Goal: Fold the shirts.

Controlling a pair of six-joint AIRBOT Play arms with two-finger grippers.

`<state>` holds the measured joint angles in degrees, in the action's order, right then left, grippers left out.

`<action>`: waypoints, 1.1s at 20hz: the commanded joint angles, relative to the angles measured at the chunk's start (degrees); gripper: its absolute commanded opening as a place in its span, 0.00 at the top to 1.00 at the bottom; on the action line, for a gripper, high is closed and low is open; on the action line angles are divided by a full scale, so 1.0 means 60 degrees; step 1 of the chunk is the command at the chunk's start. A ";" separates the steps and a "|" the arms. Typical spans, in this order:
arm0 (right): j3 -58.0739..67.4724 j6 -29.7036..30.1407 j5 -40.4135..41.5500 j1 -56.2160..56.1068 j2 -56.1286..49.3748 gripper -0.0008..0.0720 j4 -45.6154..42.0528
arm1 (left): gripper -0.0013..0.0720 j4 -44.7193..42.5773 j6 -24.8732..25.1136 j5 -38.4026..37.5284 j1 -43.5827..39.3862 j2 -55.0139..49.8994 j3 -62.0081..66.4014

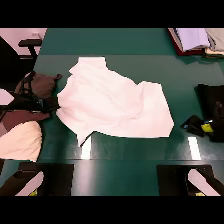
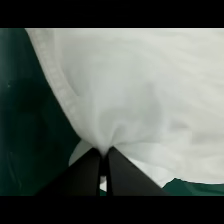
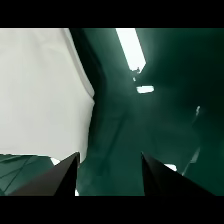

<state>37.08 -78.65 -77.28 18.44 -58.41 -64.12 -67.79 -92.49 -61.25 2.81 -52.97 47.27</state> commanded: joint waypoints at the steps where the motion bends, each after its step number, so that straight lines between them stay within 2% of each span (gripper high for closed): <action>1: -0.0772 0.0368 0.0769 -0.0674 -0.0827 0.37 0.1005 | 0.94 -0.0113 0.0018 -0.0106 0.0084 0.0007 0.0106; 5: -0.0255 0.0368 0.1373 -0.2375 -0.1832 0.38 0.1188 | 0.94 -0.0109 0.0022 -0.0171 0.0084 0.0007 0.0106; 6: -0.0044 0.0368 0.1388 -0.2728 -0.2022 0.51 0.1177 | 0.94 -0.0109 0.0022 -0.0204 0.0084 0.0007 0.0109; 7: 0.0149 0.0368 0.1384 -0.2994 -0.2138 0.75 0.1169 | 0.94 -0.0102 0.0022 -0.0259 0.0084 0.0011 0.0109; 8: 0.0372 0.0368 0.1351 -0.3206 -0.2171 0.88 0.1166 | 0.94 -0.0095 0.0066 -0.0372 0.0084 0.0058 0.0138; 9: 0.0637 0.0368 0.1217 -0.3348 -0.2098 0.96 0.1166 | 0.95 -0.0087 0.0076 -0.0474 0.0084 0.0237 0.0251; 13: 0.2696 0.0328 0.0688 -0.3078 -0.0474 0.96 0.1180 | 0.94 -0.0109 0.0240 -0.0900 0.0087 0.1293 0.2324; 18: 0.7027 0.0036 0.1144 -0.1934 0.1996 0.96 0.1177 | 0.95 -0.0106 0.0237 -0.0936 0.0084 0.1876 0.7380; 22: 1.0058 -0.0175 0.1268 -0.0729 0.2889 0.96 0.1169 | 0.95 -0.0098 0.0131 -0.0718 0.0084 0.1854 1.1023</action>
<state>85.36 -78.54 -70.85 9.58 -45.28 -56.95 -68.20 -91.20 -66.65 3.27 -42.19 98.91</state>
